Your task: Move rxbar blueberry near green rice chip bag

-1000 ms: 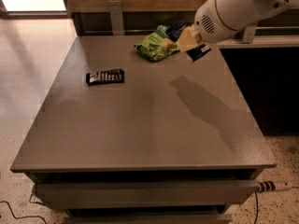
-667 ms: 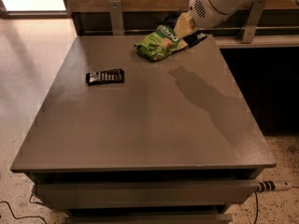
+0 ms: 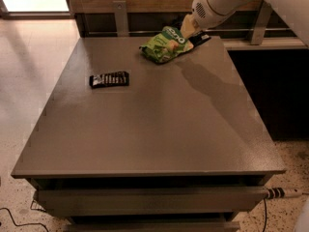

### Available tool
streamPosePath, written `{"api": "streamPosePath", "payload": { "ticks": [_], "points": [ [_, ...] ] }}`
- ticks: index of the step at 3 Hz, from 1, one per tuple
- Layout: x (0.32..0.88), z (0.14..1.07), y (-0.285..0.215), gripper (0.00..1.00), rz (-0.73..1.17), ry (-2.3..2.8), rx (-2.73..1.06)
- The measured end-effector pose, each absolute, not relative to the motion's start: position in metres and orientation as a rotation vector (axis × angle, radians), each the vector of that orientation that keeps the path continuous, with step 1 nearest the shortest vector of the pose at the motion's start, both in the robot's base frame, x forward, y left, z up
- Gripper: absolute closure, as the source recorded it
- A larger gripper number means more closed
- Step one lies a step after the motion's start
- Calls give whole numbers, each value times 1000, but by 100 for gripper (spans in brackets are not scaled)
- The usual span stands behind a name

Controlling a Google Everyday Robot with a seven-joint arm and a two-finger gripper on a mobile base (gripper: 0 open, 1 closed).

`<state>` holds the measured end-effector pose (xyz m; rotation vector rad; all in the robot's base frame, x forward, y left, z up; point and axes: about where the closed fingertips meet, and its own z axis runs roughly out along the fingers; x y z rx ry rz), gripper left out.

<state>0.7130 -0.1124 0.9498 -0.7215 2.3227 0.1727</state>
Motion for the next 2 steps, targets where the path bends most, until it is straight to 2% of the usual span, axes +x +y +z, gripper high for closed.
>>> {"api": "streamPosePath", "payload": {
  "ticks": [2],
  "points": [
    [746, 899, -142, 100, 253, 2369, -663]
  ]
}}
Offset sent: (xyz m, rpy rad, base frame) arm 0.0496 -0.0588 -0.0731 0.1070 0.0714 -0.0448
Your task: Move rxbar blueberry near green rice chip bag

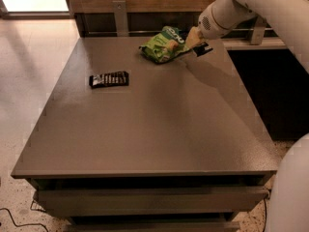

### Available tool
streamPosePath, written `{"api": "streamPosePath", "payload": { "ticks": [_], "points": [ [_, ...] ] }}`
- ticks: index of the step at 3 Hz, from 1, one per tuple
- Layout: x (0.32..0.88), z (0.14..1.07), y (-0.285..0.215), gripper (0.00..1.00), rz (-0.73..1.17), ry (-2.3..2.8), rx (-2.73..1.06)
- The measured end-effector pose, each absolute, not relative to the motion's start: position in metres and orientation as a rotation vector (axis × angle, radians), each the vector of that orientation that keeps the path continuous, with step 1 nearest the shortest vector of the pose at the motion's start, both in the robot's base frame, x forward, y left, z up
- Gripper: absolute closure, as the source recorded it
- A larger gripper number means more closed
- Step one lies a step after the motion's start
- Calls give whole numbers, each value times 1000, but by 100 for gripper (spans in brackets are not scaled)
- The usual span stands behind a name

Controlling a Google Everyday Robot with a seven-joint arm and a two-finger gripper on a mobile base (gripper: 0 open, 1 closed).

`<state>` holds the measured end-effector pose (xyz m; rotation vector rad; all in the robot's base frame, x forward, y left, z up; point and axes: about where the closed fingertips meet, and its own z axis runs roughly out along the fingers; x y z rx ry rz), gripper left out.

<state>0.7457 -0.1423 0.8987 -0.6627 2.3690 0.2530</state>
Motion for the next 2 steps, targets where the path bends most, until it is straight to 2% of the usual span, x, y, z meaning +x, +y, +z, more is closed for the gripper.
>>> {"api": "streamPosePath", "payload": {
  "ticks": [1, 2],
  "points": [
    [761, 872, -163, 98, 296, 2388, -633],
    [768, 854, -175, 77, 321, 2411, -608]
  ]
}}
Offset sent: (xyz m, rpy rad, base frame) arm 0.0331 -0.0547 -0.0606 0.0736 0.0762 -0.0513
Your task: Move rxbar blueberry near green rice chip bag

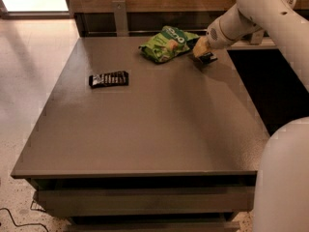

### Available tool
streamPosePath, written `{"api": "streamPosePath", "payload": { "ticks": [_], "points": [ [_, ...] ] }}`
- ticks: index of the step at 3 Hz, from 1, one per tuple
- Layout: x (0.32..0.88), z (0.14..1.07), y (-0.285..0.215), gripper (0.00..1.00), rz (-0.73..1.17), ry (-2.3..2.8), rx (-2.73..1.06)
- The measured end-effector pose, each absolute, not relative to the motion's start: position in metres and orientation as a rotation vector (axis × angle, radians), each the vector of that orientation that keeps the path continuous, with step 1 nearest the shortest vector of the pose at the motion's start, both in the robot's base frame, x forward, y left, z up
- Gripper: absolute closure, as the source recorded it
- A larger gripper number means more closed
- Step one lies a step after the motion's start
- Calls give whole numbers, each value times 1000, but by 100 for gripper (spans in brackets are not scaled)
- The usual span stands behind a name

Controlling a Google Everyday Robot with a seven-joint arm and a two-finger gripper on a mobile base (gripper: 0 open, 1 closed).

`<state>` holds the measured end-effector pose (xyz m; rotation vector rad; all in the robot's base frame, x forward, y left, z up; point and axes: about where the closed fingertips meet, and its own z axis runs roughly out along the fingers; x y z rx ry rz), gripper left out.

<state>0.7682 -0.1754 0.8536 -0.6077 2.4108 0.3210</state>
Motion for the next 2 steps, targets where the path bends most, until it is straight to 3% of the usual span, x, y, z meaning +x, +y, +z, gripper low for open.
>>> {"api": "streamPosePath", "payload": {
  "ticks": [2],
  "points": [
    [770, 847, -171, 31, 328, 2417, -615]
  ]
}}
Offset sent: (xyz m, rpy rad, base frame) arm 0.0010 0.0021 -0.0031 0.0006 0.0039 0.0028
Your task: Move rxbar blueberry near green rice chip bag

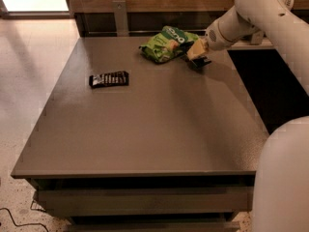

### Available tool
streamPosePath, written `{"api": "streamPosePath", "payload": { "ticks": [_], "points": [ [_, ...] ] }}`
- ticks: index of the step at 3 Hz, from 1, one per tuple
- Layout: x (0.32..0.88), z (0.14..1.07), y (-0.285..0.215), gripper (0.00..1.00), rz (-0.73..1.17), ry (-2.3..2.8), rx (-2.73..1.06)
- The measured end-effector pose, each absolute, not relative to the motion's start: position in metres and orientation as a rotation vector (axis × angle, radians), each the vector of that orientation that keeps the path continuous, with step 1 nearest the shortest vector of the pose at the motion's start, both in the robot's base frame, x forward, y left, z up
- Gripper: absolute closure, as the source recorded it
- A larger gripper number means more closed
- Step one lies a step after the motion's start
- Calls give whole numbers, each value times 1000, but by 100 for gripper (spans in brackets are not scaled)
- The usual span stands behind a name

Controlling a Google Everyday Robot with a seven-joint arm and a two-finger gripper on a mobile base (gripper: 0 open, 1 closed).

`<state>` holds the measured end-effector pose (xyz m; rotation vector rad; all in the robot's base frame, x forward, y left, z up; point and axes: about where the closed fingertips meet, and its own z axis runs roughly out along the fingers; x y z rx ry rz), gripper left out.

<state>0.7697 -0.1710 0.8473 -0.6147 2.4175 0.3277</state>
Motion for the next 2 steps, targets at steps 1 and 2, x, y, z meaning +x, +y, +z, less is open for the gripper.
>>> {"api": "streamPosePath", "payload": {
  "ticks": [1, 2],
  "points": [
    [770, 844, -169, 8, 331, 2421, -618],
    [771, 842, -167, 0, 333, 2424, -621]
  ]
}}
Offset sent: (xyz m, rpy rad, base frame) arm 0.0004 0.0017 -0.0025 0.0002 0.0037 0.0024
